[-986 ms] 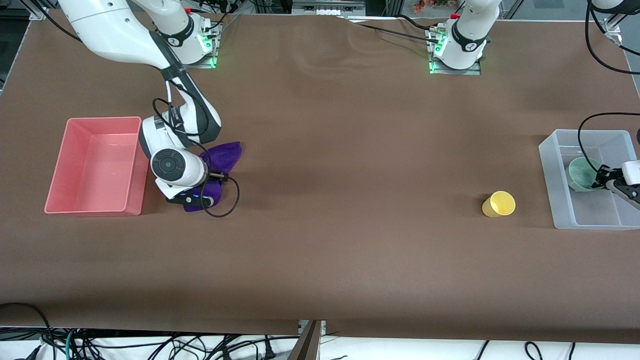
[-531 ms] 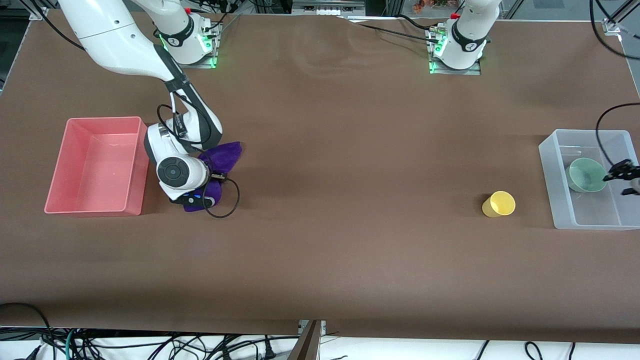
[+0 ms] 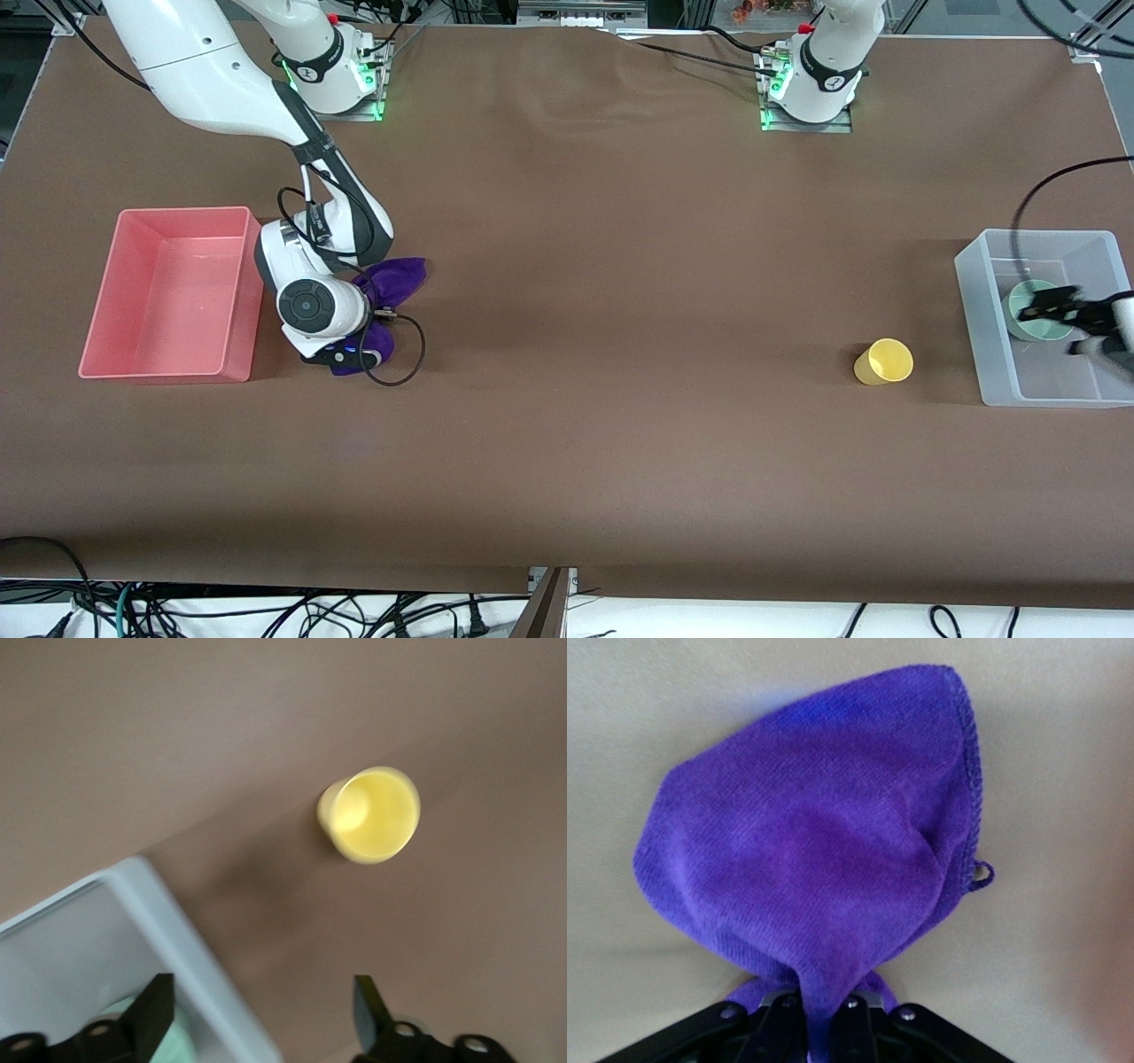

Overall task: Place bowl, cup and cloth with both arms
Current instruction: 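Lift the cloth toward the pink bin while the left gripper reaches the cup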

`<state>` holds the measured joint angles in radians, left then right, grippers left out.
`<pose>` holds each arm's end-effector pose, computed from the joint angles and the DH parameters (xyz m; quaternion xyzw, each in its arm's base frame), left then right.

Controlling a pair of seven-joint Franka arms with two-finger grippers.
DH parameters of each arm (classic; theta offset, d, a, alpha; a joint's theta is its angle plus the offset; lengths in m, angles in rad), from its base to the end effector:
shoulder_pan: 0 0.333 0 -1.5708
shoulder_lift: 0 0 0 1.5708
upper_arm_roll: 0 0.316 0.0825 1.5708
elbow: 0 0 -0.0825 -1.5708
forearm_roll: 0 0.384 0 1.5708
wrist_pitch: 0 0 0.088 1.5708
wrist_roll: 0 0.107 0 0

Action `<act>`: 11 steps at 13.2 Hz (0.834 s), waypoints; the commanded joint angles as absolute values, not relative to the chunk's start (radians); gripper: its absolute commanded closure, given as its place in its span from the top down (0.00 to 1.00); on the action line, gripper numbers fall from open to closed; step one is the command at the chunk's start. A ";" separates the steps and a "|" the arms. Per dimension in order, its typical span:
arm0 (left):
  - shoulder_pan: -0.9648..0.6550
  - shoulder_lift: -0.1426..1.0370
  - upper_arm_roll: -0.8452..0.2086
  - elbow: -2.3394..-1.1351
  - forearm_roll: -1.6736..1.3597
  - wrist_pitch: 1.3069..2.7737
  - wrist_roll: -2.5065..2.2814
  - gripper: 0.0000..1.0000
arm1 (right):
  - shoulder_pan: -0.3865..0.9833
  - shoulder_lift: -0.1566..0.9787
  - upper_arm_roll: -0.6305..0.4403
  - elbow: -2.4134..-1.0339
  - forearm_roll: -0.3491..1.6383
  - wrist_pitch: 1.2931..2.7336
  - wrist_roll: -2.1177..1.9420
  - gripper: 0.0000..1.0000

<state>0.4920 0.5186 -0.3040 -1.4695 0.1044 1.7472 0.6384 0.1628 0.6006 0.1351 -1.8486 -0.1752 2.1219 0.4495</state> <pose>0.6516 0.1658 0.3735 0.9678 -0.2259 -0.0887 0.0673 0.5817 0.1679 0.1774 0.9868 -0.0231 -0.1375 0.0828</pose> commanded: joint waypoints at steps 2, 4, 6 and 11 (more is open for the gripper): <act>0.376 0.596 -0.296 -1.462 0.106 1.761 0.326 0.47 | 0.143 0.503 0.121 -1.771 -0.183 1.915 0.312 0.00; 0.371 0.650 -0.296 -1.468 0.106 1.816 0.270 0.47 | 0.132 0.471 0.066 -1.680 -0.178 1.731 0.171 0.00; 0.380 0.684 -0.291 -1.482 0.109 1.864 0.281 0.47 | 0.126 0.439 -0.015 -1.579 -0.178 1.553 -0.034 0.00; 0.376 0.690 -0.290 -1.566 0.173 1.968 0.291 0.44 | 0.114 0.459 -0.306 -1.535 -0.175 1.477 -0.469 0.00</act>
